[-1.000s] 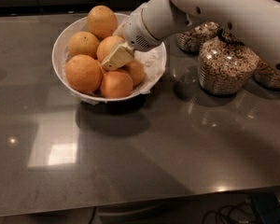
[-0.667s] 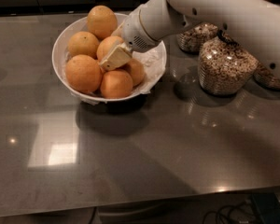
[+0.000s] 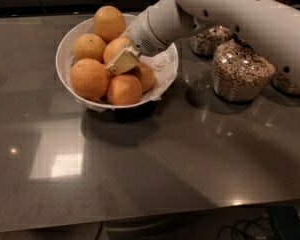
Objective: Pick orange from white bowl
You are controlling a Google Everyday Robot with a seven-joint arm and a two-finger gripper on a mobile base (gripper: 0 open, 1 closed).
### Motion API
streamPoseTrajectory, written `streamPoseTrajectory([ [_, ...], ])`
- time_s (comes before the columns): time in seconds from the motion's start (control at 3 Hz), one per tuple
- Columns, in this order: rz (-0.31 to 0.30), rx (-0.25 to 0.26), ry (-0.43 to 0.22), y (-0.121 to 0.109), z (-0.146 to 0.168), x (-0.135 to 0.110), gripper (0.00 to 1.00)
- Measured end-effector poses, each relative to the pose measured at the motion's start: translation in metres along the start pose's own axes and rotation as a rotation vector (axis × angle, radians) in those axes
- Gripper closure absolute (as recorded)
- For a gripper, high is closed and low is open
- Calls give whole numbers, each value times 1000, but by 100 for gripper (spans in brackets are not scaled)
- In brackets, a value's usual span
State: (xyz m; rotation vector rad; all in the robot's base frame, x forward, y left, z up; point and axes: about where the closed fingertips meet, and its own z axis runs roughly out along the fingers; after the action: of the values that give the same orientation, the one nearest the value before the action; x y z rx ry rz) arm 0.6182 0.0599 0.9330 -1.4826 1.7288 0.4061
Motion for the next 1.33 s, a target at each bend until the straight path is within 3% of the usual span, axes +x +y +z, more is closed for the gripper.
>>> streamPoseTrajectory([
  [0.67,0,0,0,0,0,0,92],
  [1.0,-11,-15,-24,-2,-3,-7,100],
  [1.33,-37,-5,-59,-8,-24,-18,100],
])
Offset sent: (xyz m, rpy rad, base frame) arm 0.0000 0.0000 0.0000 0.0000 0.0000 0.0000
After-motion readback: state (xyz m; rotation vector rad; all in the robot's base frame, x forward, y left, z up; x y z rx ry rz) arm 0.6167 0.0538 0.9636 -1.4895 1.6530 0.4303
